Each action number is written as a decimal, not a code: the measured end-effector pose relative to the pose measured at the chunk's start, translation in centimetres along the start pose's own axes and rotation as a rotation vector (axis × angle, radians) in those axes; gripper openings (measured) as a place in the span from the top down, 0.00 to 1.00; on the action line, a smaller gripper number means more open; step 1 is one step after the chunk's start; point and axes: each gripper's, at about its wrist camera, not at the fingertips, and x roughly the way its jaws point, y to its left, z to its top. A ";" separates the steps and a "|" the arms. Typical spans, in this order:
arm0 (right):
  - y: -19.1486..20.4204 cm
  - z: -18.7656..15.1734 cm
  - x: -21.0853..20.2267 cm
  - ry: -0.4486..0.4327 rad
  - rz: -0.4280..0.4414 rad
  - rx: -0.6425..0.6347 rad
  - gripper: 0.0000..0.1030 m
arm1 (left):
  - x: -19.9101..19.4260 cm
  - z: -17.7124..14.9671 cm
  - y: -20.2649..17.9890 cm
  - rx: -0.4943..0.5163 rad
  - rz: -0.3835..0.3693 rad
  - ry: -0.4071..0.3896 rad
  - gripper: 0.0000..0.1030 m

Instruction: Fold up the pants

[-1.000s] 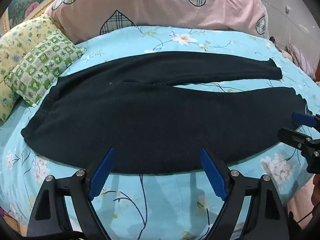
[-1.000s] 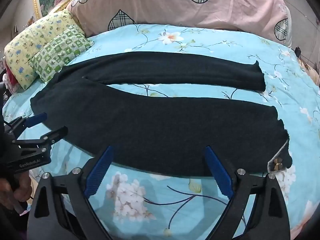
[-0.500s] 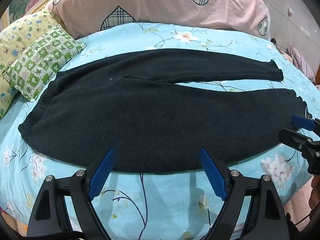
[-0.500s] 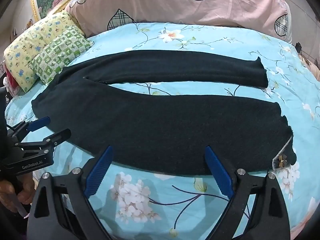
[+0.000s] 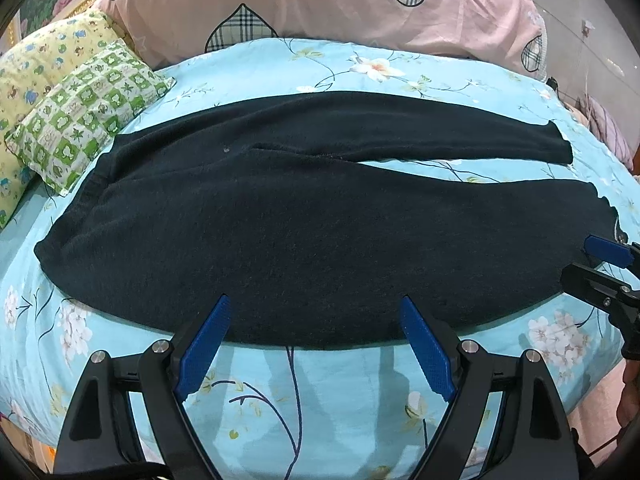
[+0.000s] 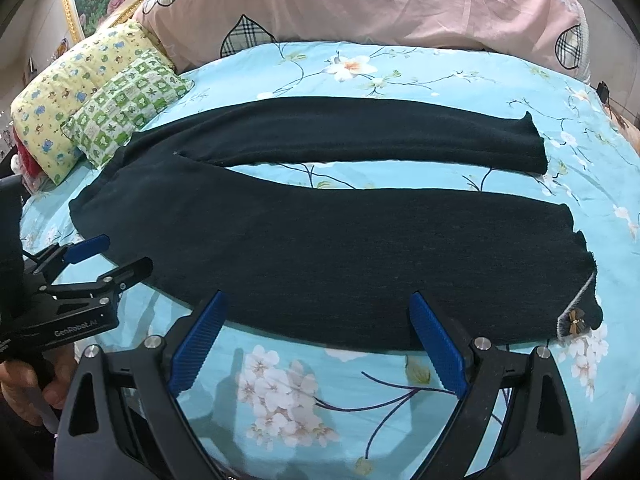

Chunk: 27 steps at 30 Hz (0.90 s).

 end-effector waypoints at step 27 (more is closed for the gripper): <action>1.1 0.3 -0.2 0.000 0.013 -0.010 0.10 | 0.2 0.5 0.8 -0.003 0.003 0.004 0.16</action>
